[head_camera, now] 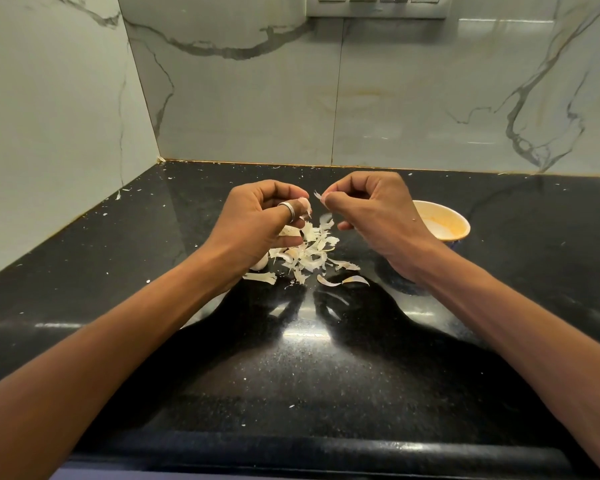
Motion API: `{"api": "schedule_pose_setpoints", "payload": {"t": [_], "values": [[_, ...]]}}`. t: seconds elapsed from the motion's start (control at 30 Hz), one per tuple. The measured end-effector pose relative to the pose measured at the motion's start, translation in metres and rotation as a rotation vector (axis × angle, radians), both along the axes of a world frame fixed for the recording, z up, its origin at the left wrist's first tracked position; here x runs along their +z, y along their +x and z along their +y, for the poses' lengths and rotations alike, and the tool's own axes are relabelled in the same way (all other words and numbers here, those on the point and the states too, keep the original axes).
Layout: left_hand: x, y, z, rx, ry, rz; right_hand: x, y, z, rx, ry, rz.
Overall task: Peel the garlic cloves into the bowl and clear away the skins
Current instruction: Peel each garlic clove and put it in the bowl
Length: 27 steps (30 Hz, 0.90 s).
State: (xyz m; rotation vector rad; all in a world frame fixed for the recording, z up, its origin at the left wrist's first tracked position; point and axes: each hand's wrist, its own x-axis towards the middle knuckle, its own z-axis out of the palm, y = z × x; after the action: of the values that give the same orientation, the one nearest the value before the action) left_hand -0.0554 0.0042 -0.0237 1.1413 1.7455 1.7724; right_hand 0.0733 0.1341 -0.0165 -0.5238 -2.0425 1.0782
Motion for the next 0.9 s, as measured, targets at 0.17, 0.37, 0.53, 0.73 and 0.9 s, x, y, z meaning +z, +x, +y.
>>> {"api": "schedule_pose_setpoints", "payload": {"t": [0.17,0.37,0.53,0.73,0.9], "values": [[0.0,0.001,0.0,0.019,0.031,0.015,0.002,0.001,-0.003,0.053,-0.048,-0.065],[-0.003,-0.001,0.001,0.088,0.071,0.214,0.001,0.0,-0.009,0.143,-0.149,-0.154],[-0.007,0.002,0.001,0.126,0.087,0.385,0.001,0.001,-0.01,0.17,-0.133,-0.15],[-0.006,0.002,0.0,0.095,0.083,0.405,-0.002,0.0,-0.01,0.131,-0.054,-0.122],[-0.003,0.001,-0.001,0.026,0.09,0.247,-0.001,0.001,-0.014,0.11,-0.084,-0.086]]}}
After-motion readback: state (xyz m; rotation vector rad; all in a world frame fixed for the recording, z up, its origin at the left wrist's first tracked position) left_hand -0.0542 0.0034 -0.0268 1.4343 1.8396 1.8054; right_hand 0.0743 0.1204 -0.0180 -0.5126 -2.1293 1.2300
